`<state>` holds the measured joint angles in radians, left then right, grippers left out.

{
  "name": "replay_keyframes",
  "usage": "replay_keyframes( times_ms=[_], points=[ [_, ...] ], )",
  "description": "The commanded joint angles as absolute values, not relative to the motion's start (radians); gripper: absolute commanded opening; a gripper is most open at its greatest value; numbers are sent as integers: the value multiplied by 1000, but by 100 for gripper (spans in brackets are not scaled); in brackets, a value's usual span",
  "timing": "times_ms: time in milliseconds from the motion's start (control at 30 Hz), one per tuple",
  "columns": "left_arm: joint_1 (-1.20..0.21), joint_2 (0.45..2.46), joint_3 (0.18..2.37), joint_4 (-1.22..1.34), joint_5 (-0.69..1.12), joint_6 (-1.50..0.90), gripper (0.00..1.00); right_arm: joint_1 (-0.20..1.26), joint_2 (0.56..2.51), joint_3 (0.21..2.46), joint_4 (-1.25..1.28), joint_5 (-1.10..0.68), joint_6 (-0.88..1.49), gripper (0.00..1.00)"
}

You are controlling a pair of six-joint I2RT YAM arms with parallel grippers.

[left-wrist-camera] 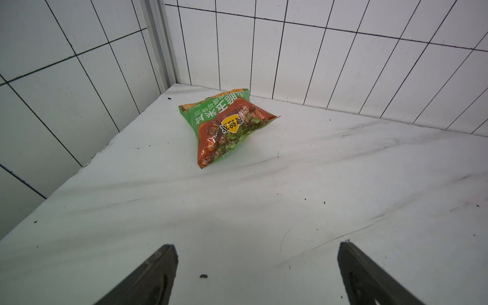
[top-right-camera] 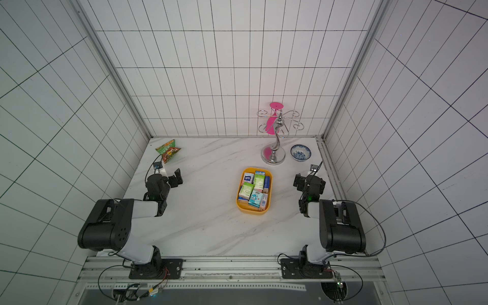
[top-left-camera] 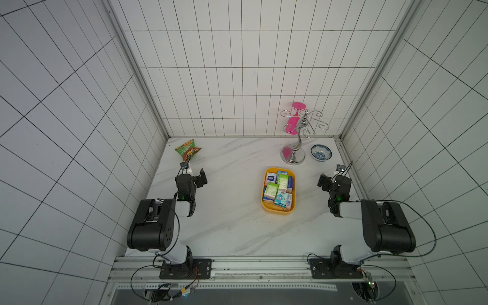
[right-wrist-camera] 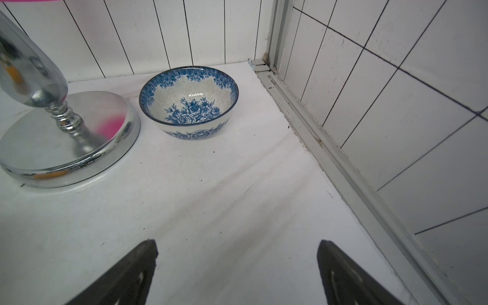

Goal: Put the pocket tissues into the storage box
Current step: Reset both arms

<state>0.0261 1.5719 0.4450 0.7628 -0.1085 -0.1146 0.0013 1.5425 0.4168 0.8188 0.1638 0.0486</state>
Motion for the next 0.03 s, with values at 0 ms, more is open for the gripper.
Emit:
replay_keyframes(
  times_ms=[0],
  points=[
    [26,1567,459,759,-125,-108,98,0,1539,420,829,144,46,98]
  ],
)
